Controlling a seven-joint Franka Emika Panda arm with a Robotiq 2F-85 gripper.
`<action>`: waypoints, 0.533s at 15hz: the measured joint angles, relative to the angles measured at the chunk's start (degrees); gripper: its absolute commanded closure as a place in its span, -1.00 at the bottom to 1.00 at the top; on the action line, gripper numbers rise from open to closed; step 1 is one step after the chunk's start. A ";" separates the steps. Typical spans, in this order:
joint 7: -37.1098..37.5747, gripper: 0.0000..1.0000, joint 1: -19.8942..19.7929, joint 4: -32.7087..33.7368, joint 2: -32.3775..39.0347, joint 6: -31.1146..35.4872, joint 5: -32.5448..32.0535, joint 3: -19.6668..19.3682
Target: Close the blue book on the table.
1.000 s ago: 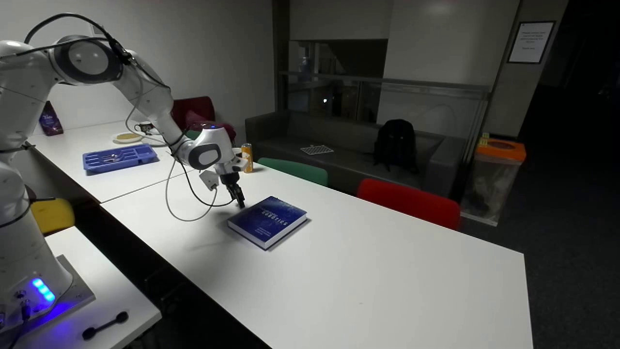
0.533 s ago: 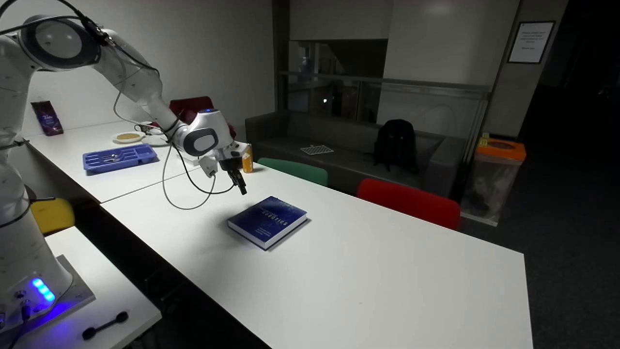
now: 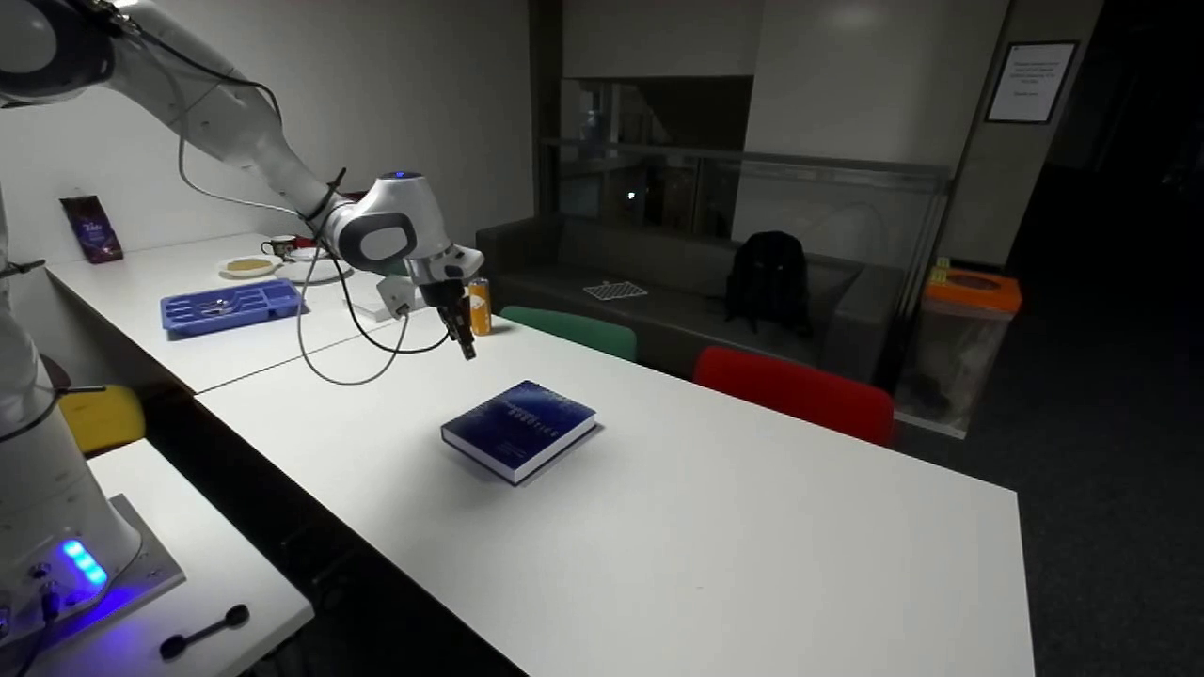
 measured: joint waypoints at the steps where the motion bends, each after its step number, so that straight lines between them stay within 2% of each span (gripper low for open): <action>1: -0.23 -1.00 -0.45 -0.88 -1.72 -0.85 -0.25 0.00; 8: -0.77 -1.00 -2.58 -7.82 -13.06 -7.28 -4.49 0.38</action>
